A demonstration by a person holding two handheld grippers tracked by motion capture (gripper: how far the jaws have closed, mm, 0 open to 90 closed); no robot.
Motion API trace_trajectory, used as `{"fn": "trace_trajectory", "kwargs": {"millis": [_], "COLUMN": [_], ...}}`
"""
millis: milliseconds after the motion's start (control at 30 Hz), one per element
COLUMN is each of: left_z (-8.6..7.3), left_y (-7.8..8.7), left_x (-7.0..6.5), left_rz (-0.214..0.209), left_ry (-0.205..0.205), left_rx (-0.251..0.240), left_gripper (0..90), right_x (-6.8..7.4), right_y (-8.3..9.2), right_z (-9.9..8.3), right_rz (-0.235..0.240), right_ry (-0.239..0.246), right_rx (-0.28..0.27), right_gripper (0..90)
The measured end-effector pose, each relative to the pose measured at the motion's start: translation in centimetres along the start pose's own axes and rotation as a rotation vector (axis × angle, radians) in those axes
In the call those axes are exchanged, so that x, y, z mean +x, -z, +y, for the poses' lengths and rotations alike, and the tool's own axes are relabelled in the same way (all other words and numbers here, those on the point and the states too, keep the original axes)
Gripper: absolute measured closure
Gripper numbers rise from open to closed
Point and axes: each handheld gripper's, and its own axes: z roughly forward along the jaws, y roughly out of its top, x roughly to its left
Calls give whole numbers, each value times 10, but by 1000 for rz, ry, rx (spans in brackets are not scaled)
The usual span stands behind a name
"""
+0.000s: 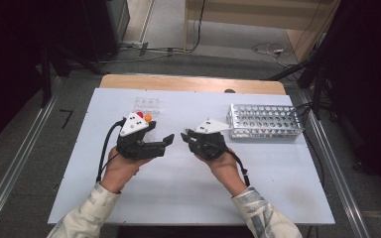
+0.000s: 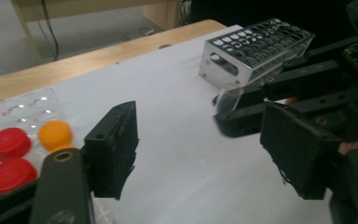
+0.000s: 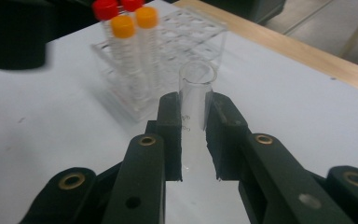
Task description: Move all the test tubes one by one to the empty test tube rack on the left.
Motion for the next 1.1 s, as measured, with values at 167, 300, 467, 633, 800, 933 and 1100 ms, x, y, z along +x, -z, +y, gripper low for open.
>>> {"fn": "trace_trajectory", "kwargs": {"millis": [167, 300, 467, 633, 800, 933, 1100], "left_z": [-6, -9, -12, -13, -14, -14, -14], "left_y": [-8, -12, -13, -13, -13, -13, -12], "left_x": [-2, -1, 3, 5, 8, 7, 8], "left_rz": [-26, -28, -47, -56, -80, -74, -68], "left_ry": [-12, -9, 5, 33, 77, 70, 66], "left_rx": [37, 45, 52, 47, 31, 28, 25], "left_gripper": [437, 564, 688, 737, 727, 742, 762], "right_x": [17, 26, 31, 33, 33, 33, 32], "right_y": [-13, -18, -20, -19, -17, -17, -16], "right_z": [0, 0, 0, 1, 2, 2, 2], "right_rz": [45, 69, 88, 91, 89, 91, 92], "right_ry": [19, 31, 31, 35, 31, 27, 30], "right_rx": [17, 33, 32, 21, 6, 5, 7], "right_gripper": [740, 740, 740, 740, 740, 740, 736]}}
